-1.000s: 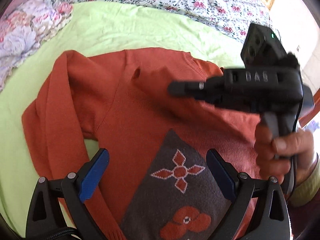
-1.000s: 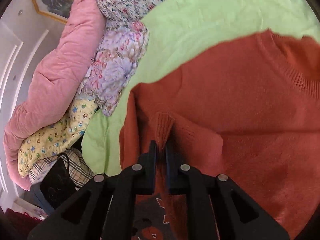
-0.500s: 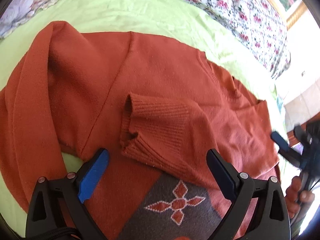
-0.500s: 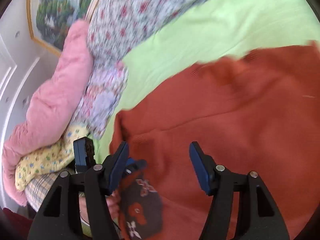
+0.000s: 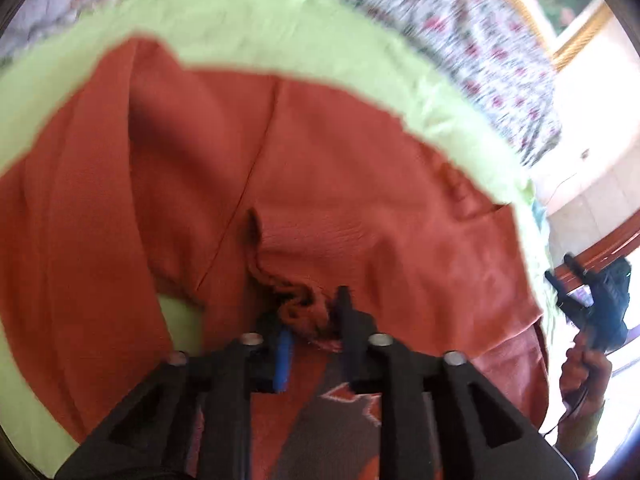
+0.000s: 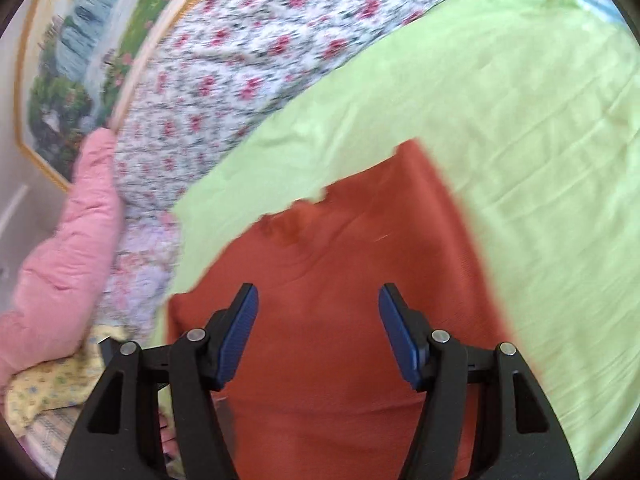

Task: Fold small clothes
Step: 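Carry the cuff across the sweater body with the right gripper and release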

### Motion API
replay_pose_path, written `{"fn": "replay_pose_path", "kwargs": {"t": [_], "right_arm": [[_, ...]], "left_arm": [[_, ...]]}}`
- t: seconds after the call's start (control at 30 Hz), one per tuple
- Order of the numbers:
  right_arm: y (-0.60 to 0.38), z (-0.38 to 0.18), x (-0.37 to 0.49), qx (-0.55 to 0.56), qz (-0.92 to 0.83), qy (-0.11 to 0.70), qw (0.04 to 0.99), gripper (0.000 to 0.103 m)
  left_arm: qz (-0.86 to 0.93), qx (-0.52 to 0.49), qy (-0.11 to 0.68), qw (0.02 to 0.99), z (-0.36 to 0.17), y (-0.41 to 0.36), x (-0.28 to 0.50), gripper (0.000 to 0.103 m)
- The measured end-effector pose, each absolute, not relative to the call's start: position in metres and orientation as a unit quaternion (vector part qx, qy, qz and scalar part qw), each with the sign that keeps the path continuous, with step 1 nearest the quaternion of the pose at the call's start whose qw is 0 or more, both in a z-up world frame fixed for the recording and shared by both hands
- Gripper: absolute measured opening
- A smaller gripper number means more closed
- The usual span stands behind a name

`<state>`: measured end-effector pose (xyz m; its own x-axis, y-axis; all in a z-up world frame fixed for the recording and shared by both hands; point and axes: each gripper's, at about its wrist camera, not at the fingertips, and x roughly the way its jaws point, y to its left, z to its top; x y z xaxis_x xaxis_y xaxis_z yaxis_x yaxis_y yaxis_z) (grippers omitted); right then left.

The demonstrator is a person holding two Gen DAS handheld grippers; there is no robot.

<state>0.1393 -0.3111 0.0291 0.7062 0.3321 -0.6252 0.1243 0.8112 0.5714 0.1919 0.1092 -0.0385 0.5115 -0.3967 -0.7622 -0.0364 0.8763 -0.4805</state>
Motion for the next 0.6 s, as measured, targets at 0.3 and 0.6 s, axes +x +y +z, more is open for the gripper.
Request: {"fn": "replay_pose_path", "kwargs": {"t": [0.3,0.6], "right_arm": [[-0.33,-0.004,0.217,0.149,-0.048,0.47,0.868,0.064],[-0.358,0.0,0.215,0.172,-0.045,0.422,0.889,0.011]], "left_arm": [[-0.119,-0.145,0.48,0.857,-0.037,0.077,0.206,0.009],[-0.109,-0.067,0.4,0.908,0.001,0.065,0.207,0.005]]}}
